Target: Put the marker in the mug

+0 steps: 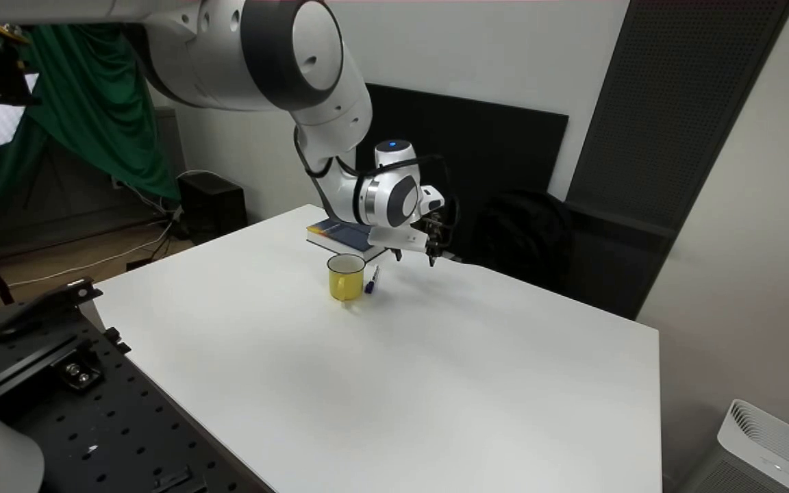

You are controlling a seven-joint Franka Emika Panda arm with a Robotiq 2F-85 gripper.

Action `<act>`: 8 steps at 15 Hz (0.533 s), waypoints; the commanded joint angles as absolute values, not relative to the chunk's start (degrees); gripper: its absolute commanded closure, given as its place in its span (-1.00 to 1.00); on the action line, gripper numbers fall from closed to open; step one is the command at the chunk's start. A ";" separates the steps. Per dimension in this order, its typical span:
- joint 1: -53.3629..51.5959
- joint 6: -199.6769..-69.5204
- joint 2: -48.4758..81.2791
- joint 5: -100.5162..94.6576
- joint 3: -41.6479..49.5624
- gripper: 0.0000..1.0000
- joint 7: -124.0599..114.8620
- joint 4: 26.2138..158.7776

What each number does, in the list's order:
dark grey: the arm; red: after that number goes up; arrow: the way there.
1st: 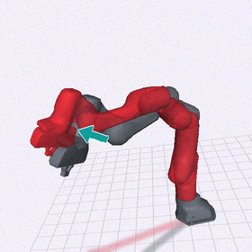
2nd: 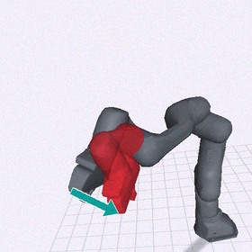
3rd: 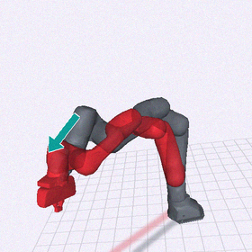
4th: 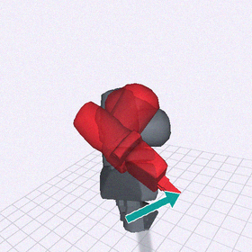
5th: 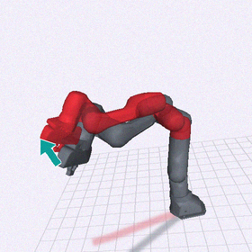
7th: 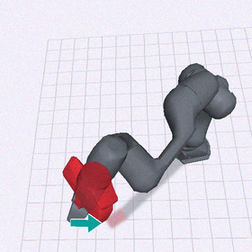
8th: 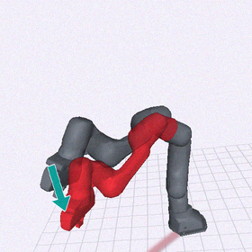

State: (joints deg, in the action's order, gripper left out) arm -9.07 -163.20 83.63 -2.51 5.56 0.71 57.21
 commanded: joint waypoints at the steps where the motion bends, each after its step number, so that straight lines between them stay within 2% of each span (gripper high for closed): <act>1: -8.59 -165.30 84.08 -2.95 3.67 -1.00 -0.55 56.42; 8: -8.88 -167.31 83.99 -3.18 -0.45 -1.00 1.99 57.18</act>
